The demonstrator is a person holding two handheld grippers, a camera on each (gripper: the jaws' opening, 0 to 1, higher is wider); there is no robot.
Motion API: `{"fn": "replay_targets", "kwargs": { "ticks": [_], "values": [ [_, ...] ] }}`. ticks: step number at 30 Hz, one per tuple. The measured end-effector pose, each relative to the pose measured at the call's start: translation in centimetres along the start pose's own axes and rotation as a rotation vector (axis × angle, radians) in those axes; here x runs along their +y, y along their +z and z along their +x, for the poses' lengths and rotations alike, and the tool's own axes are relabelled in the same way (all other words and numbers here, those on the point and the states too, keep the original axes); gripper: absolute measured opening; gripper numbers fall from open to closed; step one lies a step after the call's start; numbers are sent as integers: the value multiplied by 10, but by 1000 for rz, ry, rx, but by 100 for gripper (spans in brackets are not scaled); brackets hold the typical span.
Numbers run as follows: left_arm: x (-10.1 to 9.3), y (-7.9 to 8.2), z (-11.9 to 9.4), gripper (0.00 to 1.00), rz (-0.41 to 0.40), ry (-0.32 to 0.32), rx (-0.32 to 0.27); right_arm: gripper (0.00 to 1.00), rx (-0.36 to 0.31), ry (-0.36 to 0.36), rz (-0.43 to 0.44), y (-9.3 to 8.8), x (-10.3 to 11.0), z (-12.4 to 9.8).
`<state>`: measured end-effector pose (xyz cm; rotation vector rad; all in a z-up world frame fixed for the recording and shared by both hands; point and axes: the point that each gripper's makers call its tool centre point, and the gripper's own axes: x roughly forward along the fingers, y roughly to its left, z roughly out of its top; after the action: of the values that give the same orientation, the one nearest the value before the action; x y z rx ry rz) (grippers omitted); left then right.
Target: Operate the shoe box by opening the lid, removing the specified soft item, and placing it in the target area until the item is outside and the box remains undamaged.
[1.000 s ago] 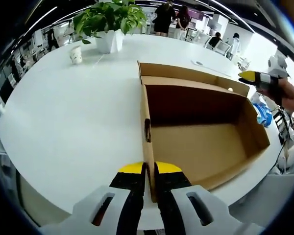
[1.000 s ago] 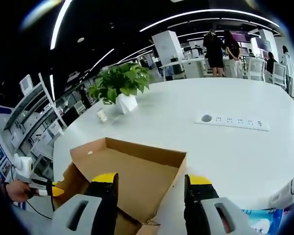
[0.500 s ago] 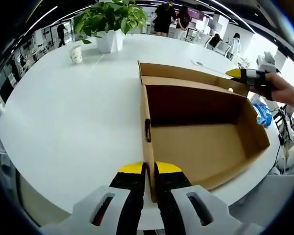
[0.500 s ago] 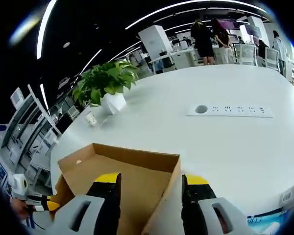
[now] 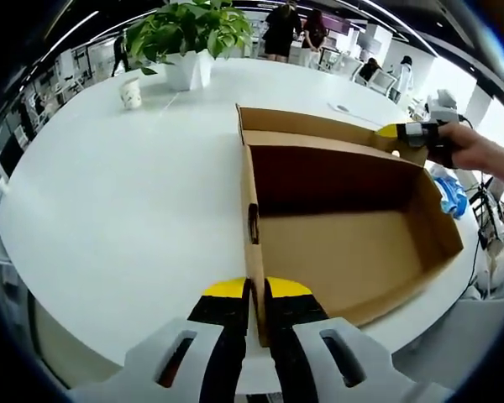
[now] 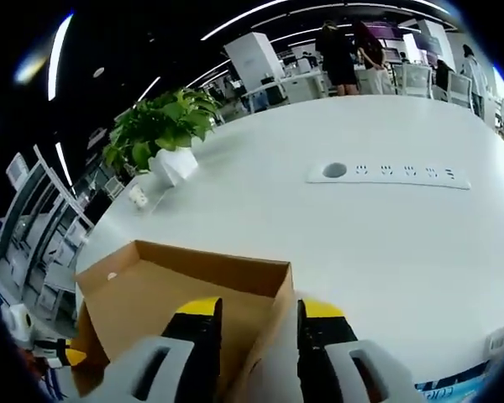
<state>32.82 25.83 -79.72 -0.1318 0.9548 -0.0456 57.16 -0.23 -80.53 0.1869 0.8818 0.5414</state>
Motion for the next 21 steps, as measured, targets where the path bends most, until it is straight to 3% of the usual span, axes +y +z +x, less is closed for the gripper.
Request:
{"fn": "replay_targets", "kwargs": {
  "ticks": [6, 9, 15, 16, 21],
  "values": [
    [0, 0, 0, 5, 7, 3, 1, 18, 42, -32, -7, -4, -3, 11],
    [-1, 0, -1, 5, 8, 5, 1, 12, 85, -95, -33, -8, -8, 9],
    [0, 0, 0, 5, 19, 8, 6, 1, 45, -174, -67, 8, -11, -2],
    [-1, 0, 0, 5, 21, 6, 6, 0, 13, -184, -63, 16, -11, -5],
    [-4, 0, 0, 5, 28, 8, 10, 0, -10, -201, -72, 24, -7, -19]
  ]
}}
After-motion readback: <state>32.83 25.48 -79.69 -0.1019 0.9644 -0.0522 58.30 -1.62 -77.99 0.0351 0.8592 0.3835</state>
